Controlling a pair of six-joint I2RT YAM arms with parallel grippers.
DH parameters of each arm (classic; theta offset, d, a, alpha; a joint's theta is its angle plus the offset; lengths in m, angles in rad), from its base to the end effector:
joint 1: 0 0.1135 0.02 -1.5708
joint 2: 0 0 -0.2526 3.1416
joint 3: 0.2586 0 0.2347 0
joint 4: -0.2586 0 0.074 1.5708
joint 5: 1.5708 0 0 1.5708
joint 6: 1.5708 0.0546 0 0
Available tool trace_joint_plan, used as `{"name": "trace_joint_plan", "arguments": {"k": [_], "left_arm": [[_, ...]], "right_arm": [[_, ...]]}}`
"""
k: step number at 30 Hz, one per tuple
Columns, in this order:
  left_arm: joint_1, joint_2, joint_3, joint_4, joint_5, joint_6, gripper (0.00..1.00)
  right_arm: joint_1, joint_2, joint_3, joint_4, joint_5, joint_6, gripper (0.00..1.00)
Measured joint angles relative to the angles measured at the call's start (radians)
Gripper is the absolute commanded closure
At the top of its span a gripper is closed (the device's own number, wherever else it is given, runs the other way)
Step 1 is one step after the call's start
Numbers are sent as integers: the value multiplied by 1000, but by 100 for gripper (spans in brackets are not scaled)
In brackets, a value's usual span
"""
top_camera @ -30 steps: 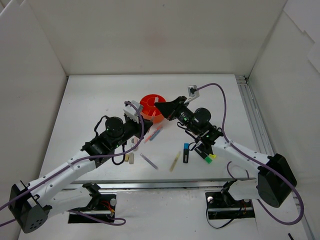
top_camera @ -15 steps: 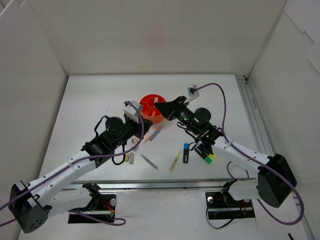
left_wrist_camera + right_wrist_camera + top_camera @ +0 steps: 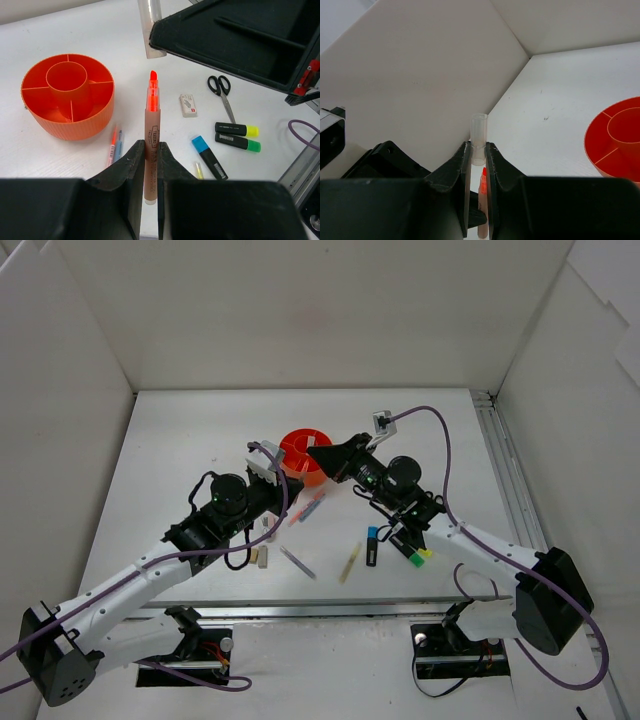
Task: Sort the stationery into containers
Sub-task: Close the pen cap on the pen.
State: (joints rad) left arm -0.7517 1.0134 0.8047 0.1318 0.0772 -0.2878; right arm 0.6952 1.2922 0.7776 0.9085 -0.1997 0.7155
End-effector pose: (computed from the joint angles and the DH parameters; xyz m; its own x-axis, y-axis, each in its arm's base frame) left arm 0.1789 -0.1730 0.3297 -0.2630 -0.1415 -0.9544 0.6908 0.6629 -0.2887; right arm 0.2199 0.1975 0.3459 -0.2817 0.6023 -0.7469 -0.7734 0.3183 0.5483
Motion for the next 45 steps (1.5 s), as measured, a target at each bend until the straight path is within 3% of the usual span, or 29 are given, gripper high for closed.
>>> {"name": "trace_joint_plan", "arguments": {"k": [45], "left_arm": [[-1, -6, -11, 48, -97, -37, 100]], "right_arm": [[46, 64, -8, 42, 13, -33, 100]]}}
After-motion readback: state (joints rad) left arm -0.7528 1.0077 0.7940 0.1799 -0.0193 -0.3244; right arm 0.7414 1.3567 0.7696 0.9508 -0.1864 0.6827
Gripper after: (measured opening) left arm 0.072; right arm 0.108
